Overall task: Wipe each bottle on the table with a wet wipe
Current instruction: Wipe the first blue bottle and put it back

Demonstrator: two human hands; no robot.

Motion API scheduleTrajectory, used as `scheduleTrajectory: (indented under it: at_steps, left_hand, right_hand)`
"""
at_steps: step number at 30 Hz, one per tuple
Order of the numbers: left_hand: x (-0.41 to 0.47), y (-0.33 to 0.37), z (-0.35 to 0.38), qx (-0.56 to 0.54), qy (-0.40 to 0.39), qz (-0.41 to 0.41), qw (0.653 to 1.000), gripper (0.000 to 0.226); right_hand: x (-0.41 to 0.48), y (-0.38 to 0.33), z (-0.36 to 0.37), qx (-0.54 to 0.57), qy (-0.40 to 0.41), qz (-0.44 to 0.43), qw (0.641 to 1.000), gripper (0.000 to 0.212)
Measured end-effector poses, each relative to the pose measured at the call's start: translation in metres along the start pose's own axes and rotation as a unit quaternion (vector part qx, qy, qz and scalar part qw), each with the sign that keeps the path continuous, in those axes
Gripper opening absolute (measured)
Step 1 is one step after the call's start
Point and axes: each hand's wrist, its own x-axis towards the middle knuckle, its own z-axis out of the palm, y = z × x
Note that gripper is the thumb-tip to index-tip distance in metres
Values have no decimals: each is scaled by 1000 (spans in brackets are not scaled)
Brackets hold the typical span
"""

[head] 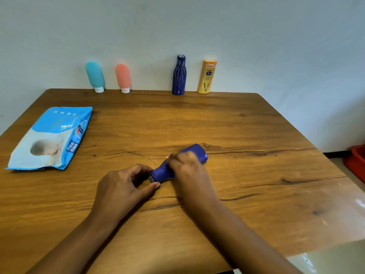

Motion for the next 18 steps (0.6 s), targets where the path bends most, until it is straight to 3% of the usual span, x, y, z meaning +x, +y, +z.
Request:
scheduleTrajectory:
  at_steps: [3,6,8,11,13,16,18]
  left_hand:
    - [1,-1,0,-2,2,4,1000,40]
    - [1,-2,2,-2,9,1,1000,42]
    - [2,-2,4,0,11,2,1000,43]
    - [2,-3,2,-5,9,-2,1000,43]
    - [1,-5,2,-7,8,-3,1000,43]
    - [0,-5,4,-9,11,-3,1000,42]
    - [0,-4,4,-12,11,-6,1000,42]
  right_hand:
    - [-9,5,-3,25,6,-11,1000,42]
    - [-2,44,-13,17,45,100,994,35]
    - [-6,43,-14,15,54,121,991,32]
    - [-23,11,-3,20,14,15,1000,34]
    - [-23,13,0,32,7,-9,999,34]
    - [-7,38,-8,23,58,82,995,30]
    - [-2,44,-12,13,50,122,991,30]
